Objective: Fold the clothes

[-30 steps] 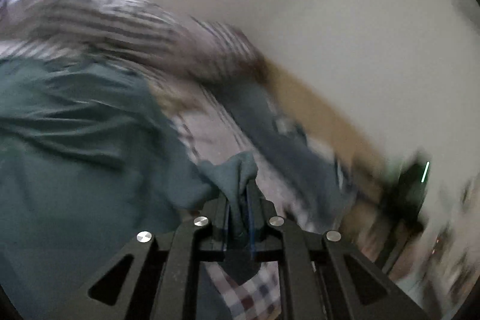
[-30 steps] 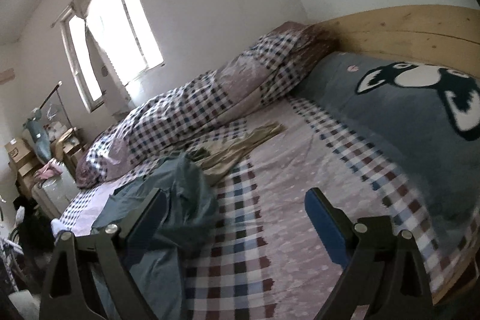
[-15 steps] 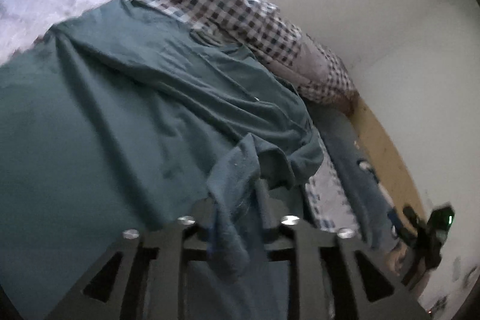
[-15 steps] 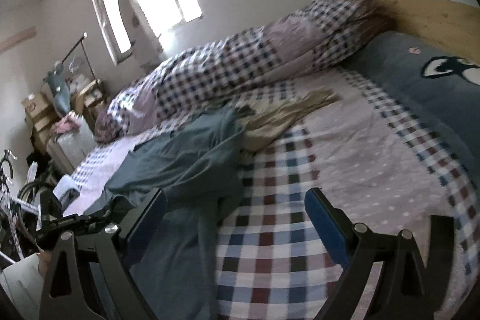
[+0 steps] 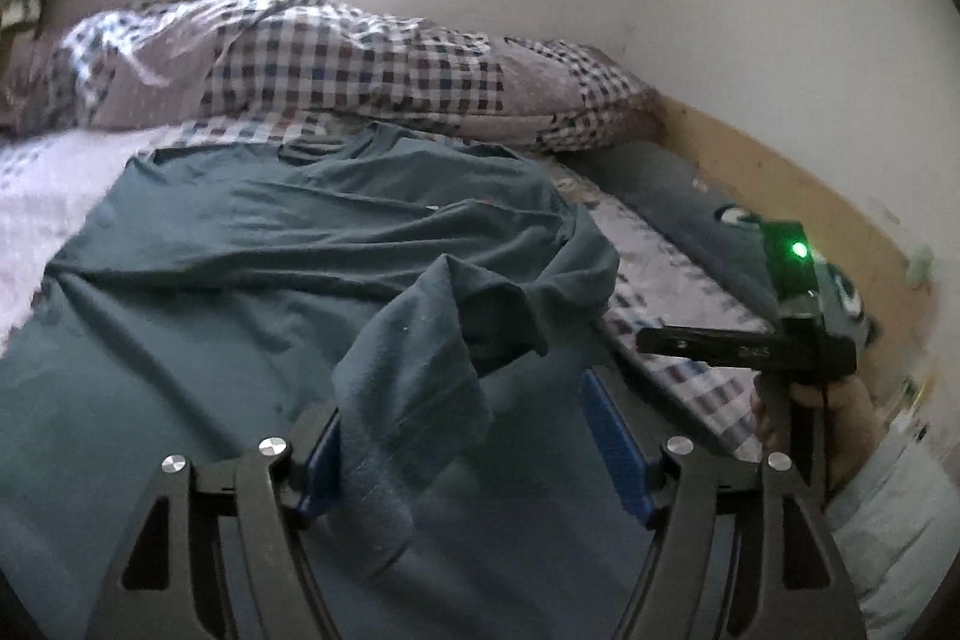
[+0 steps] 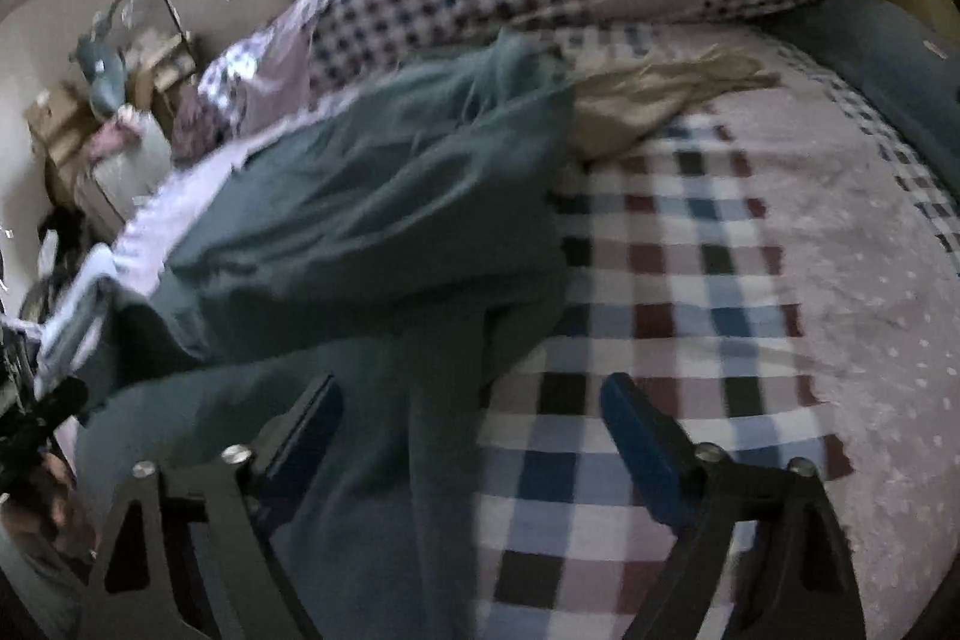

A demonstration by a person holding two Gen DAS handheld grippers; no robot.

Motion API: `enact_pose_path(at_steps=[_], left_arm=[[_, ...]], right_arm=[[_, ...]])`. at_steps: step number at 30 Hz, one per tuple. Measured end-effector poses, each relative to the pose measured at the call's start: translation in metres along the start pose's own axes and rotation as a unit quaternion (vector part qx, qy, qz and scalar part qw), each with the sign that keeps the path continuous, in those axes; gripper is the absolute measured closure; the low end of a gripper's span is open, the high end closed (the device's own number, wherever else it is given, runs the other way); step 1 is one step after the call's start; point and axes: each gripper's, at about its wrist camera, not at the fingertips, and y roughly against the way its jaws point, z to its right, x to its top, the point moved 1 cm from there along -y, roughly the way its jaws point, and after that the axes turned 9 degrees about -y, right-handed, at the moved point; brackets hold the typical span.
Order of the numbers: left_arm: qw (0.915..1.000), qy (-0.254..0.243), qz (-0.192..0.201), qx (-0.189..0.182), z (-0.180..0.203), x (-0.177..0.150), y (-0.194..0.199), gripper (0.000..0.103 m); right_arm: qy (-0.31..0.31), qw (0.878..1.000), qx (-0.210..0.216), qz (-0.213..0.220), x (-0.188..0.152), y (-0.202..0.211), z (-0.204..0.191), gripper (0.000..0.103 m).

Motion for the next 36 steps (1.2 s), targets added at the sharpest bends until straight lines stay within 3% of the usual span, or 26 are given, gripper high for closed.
enact_pose_path(at_steps=[1,4,6,8,11,13,15,16,18,20,22,25,26,29,32,36], left_arm=[[1.0,0.004,0.001,0.001,-0.003,0.0,-0.002,0.034],[0.9995,0.028,-0.002,0.01,-0.014,0.0,-0.009,0.099],[0.9988,0.048,0.001,0.0,-0.022,-0.001,-0.009,0.099],[0.9973,0.069,0.017,-0.016,-0.027,0.0,-0.003,0.1],[0.9912,0.099,0.071,-0.051,-0.03,0.008,0.016,0.1],[0.9806,0.126,0.12,-0.089,-0.032,0.015,0.035,0.101],[0.9689,0.158,0.159,-0.105,-0.041,0.019,0.051,0.101],[0.963,0.181,0.172,-0.103,-0.049,0.018,0.056,0.101],[0.952,0.242,0.169,-0.081,-0.077,0.008,0.054,0.1],[0.9403,0.3,0.146,-0.068,-0.103,-0.006,0.043,0.1],[0.9345,0.33,0.121,-0.055,-0.114,-0.019,0.031,0.1],[0.946,0.297,0.115,-0.06,-0.097,-0.012,0.027,0.1],[0.9504,0.281,0.116,-0.063,-0.089,-0.008,0.028,0.1],[0.9564,0.252,0.13,-0.068,-0.076,0.002,0.035,0.1],[0.9583,0.24,0.138,-0.071,-0.073,0.007,0.039,0.1],[0.9569,0.242,0.14,-0.079,-0.073,0.009,0.042,0.1]], right_arm=[[0.007,1.0,-0.003,-0.011,-0.002,-0.008,-0.004,0.024],[0.037,0.998,-0.035,-0.03,-0.007,-0.026,-0.015,0.037],[0.049,0.996,-0.069,-0.03,-0.01,-0.033,-0.016,0.082],[0.022,0.996,-0.087,-0.019,-0.008,-0.03,-0.003,0.097],[-0.038,0.995,-0.088,-0.001,-0.004,-0.02,0.023,0.097],[-0.088,0.993,-0.076,0.009,-0.002,-0.013,0.042,0.097],[-0.137,0.989,-0.049,0.003,-0.002,-0.012,0.061,0.096],[-0.153,0.987,-0.057,0.0,-0.003,-0.013,0.069,0.099],[-0.162,0.976,-0.145,-0.001,-0.008,-0.014,0.087,0.099],[-0.185,0.975,-0.125,0.005,-0.008,-0.01,0.1,0.101],[-0.199,0.974,-0.109,0.018,-0.008,-0.003,0.108,0.095],[-0.167,0.98,-0.088,0.06,0.001,0.011,0.092,0.092],[-0.156,0.983,-0.072,0.07,0.003,0.014,0.084,0.084],[-0.125,0.987,-0.026,0.094,0.009,0.017,0.062,0.046],[-0.13,0.987,0.011,0.092,0.02,0.009,0.052,0.045],[-0.116,0.99,0.008,0.077,0.035,-0.014,0.042,0.045]])
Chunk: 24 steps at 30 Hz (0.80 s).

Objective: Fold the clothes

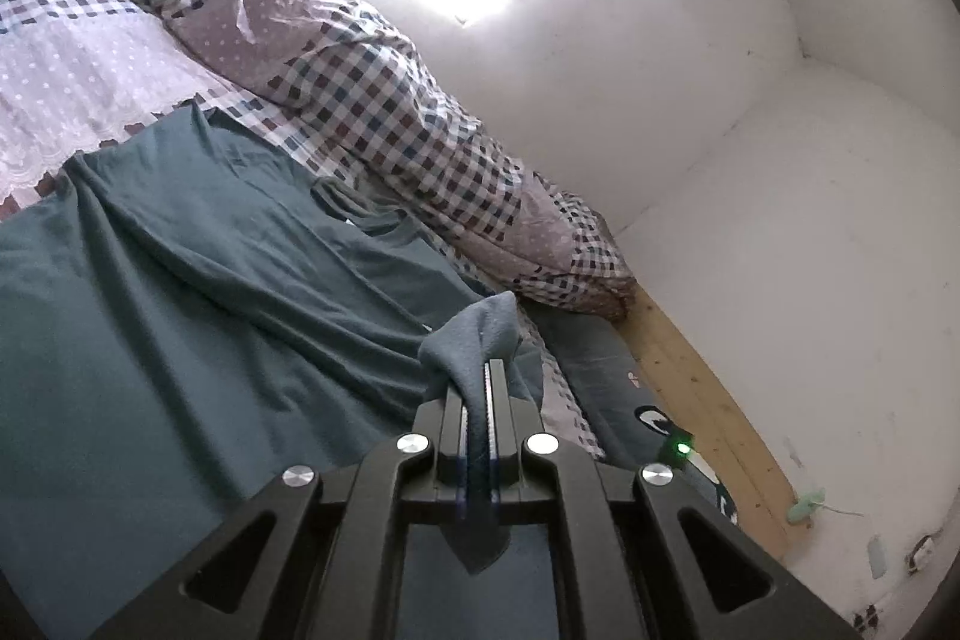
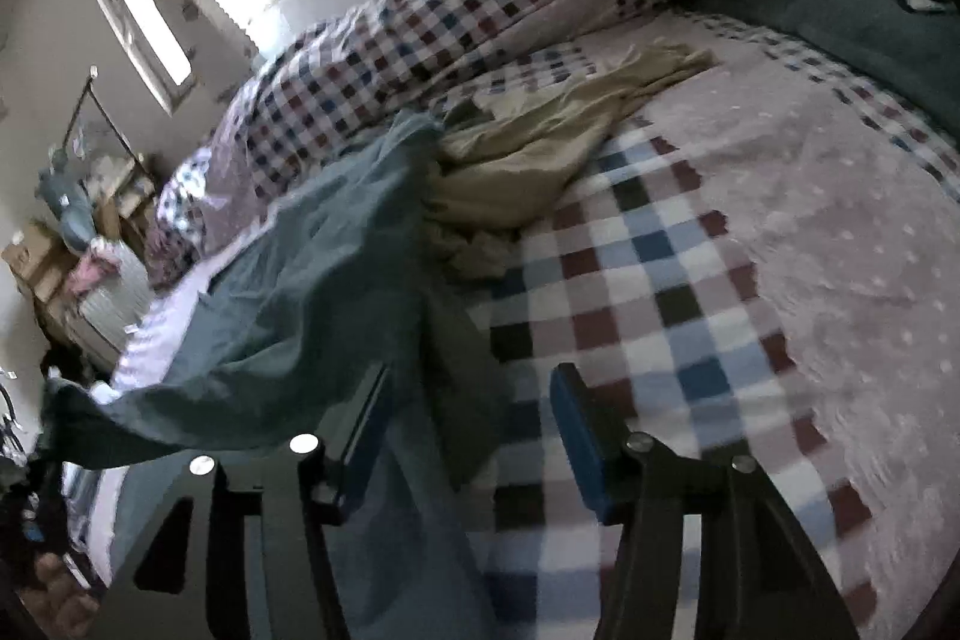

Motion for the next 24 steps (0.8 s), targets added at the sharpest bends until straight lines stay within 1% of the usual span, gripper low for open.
enact_pose_path(at_steps=[4,5,6,7,8,11,13,15,16,18,19,20,21,22,23,24], left_arm=[[0.9999,-0.003,0.001,-0.012,0.005,0.003,0.003,0.1],[0.9999,-0.004,0.002,-0.013,0.006,0.004,0.004,0.1],[0.9999,-0.004,0.003,-0.014,0.008,0.005,0.006,0.1],[0.9999,-0.004,0.007,-0.014,0.01,0.007,0.009,0.1],[0.9998,-0.002,0.013,-0.014,0.01,0.008,0.013,0.1],[0.9988,0.006,0.048,-0.003,0.004,0.019,0.03,0.1],[0.9962,0.023,0.081,0.022,-0.008,0.028,0.046,0.1],[0.9915,0.05,0.107,0.054,-0.026,0.034,0.061,0.1],[0.9876,0.066,0.121,0.076,-0.036,0.037,0.068,0.1],[0.9797,0.095,0.134,0.115,-0.057,0.039,0.077,0.1],[0.9766,0.108,0.138,0.125,-0.066,0.039,0.08,0.1],[0.9747,0.118,0.139,0.13,-0.073,0.04,0.081,0.1],[0.973,0.127,0.137,0.135,-0.08,0.04,0.082,0.1],[0.9721,0.131,0.135,0.14,-0.084,0.04,0.082,0.1],[0.9716,0.129,0.134,0.146,-0.086,0.04,0.081,0.1],[0.9716,0.124,0.134,0.15,-0.085,0.04,0.081,0.1]], right_arm=[[0.046,0.999,-0.006,0.001,0.006,-0.019,-0.025,0.045],[0.06,0.998,-0.012,0.0,0.008,-0.024,-0.031,0.05],[0.076,0.997,-0.021,0.002,0.01,-0.027,-0.037,0.078],[0.091,0.995,-0.029,0.003,0.011,-0.03,-0.043,0.1],[0.101,0.994,-0.032,0.011,0.014,-0.028,-0.049,0.102],[0.111,0.992,-0.008,0.059,0.024,-0.002,-0.068,0.102],[0.114,0.99,0.033,0.076,0.031,0.016,-0.08,0.102],[0.113,0.988,0.072,0.083,0.037,0.028,-0.091,0.101],[0.115,0.987,0.075,0.086,0.039,0.033,-0.095,0.101],[0.112,0.987,0.053,0.098,0.04,0.04,-0.096,0.098],[0.107,0.988,0.043,0.101,0.04,0.041,-0.094,0.097],[0.104,0.989,0.034,0.1,0.04,0.041,-0.089,0.092],[0.104,0.99,0.024,0.098,0.038,0.04,-0.084,0.079],[0.106,0.99,0.012,0.093,0.035,0.037,-0.08,0.071],[0.113,0.99,0.002,0.085,0.03,0.033,-0.078,0.058],[0.12,0.99,-0.006,0.075,0.026,0.029,-0.075,0.056]])
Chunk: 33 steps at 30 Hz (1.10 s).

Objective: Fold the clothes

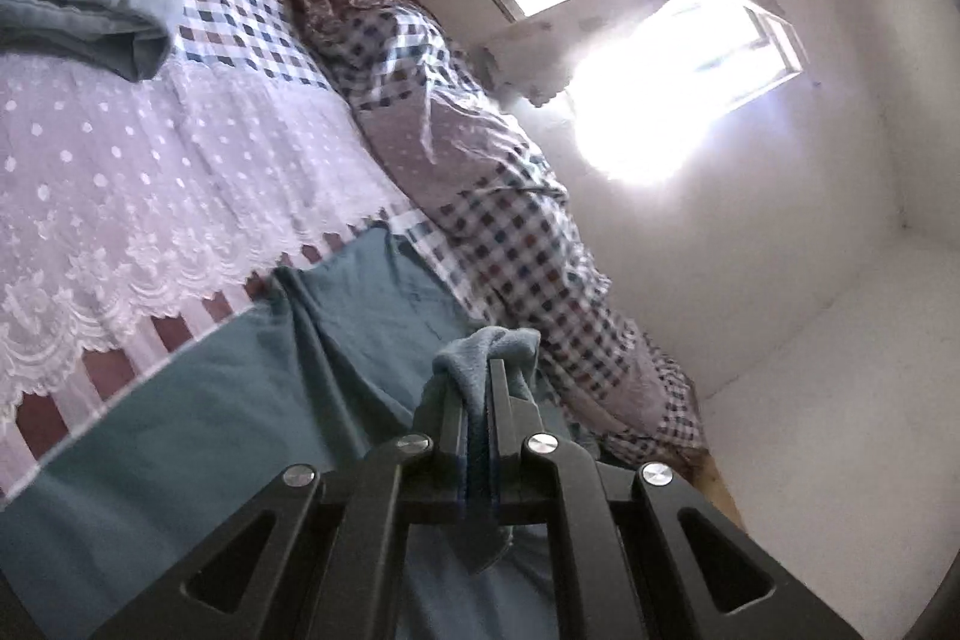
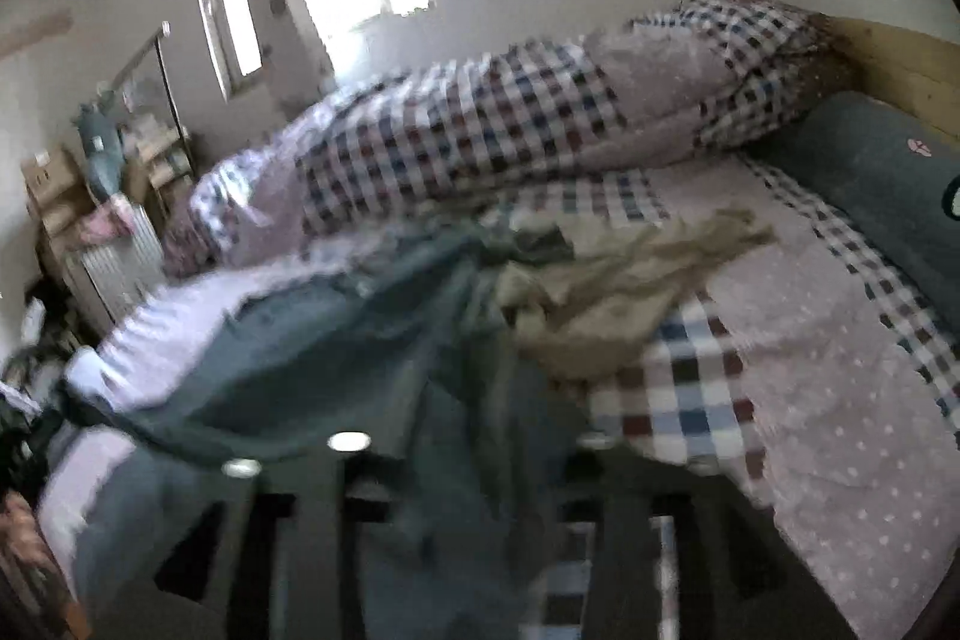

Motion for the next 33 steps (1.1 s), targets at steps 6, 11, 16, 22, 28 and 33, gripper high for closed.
enact_pose_path(at_steps=[6,11,16,22,28,33], left_arm=[[0.9998,-0.02,-0.004,0.001,0.004,0.002,-0.003,0.1],[0.9996,-0.026,-0.011,-0.008,0.008,0.001,-0.003,0.1],[0.999,-0.033,-0.009,-0.028,0.019,0.002,-0.001,0.1],[0.9961,-0.054,-0.02,-0.067,0.051,0.006,0.0,0.1],[0.9807,-0.125,-0.032,-0.147,0.12,0.005,-0.007,0.1],[0.9692,-0.189,-0.056,-0.148,0.146,-0.016,-0.025,0.1]], right_arm=[[0.057,0.997,-0.028,-0.051,-0.033,-0.028,-0.011,0.052],[0.149,0.985,-0.074,-0.053,-0.052,-0.053,-0.039,0.052],[0.234,0.964,-0.111,-0.063,-0.069,-0.08,-0.062,0.052],[0.259,0.952,-0.158,-0.051,-0.063,-0.098,-0.054,0.055],[0.047,0.991,-0.124,-0.021,-0.003,-0.066,0.037,0.057],[-0.043,0.994,-0.044,-0.089,-0.005,-0.08,0.087,0.056]])
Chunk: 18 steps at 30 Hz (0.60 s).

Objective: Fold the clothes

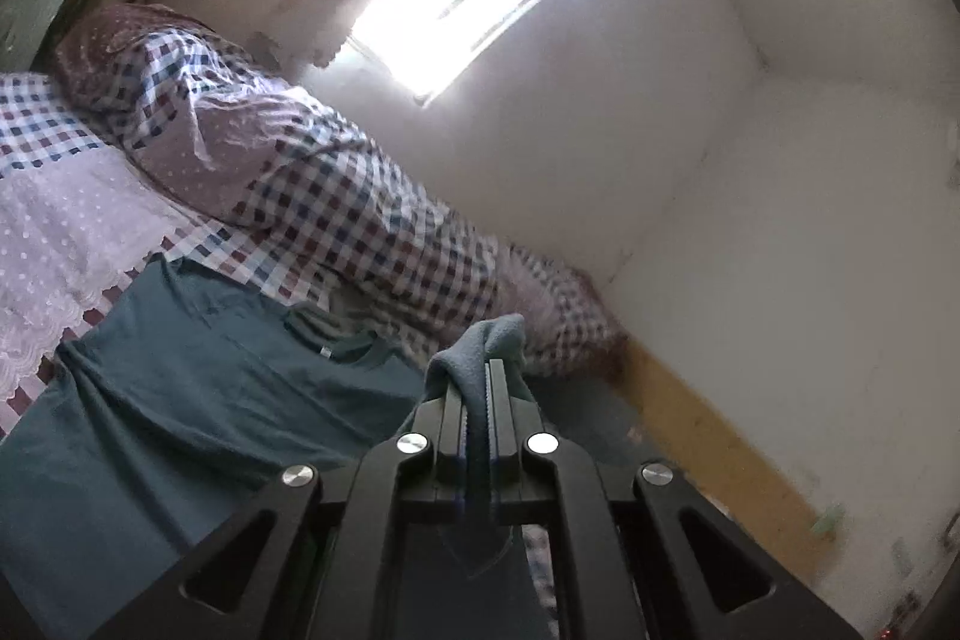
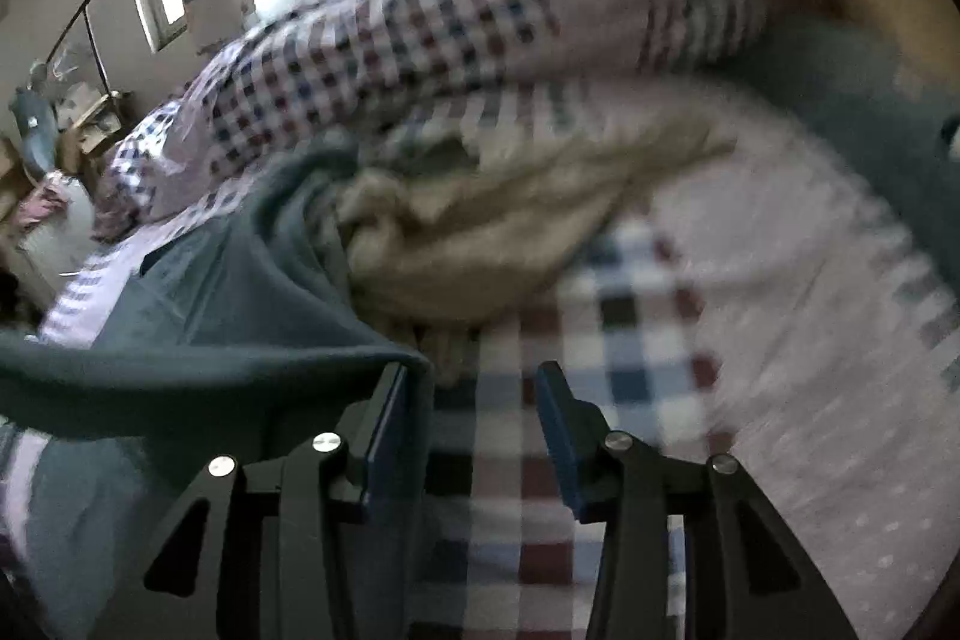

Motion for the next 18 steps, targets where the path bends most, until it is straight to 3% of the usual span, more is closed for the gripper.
enact_pose_path(at_steps=[3,8,12,16,18], left_arm=[[0.9996,-0.008,-0.025,-0.007,-0.003,-0.016,-0.003,0.1],[0.9988,0.024,-0.044,-0.001,-0.024,-0.034,0.001,0.1],[0.9958,0.067,-0.06,0.014,-0.043,-0.054,0.009,0.1],[0.9921,0.077,-0.096,0.024,-0.043,-0.074,0.015,0.098],[0.9897,0.078,-0.117,0.025,-0.04,-0.085,0.017,0.093]], right_arm=[[-0.018,0.999,-0.01,-0.028,-0.007,-0.006,0.025,0.056],[-0.036,0.999,-0.037,-0.017,-0.012,0.013,0.05,0.055],[-0.019,0.999,-0.043,0.004,-0.015,0.037,0.033,0.055],[-0.009,0.999,-0.031,0.027,-0.022,0.068,-0.004,0.054],[-0.003,0.999,-0.022,0.039,-0.026,0.084,-0.024,0.052]])
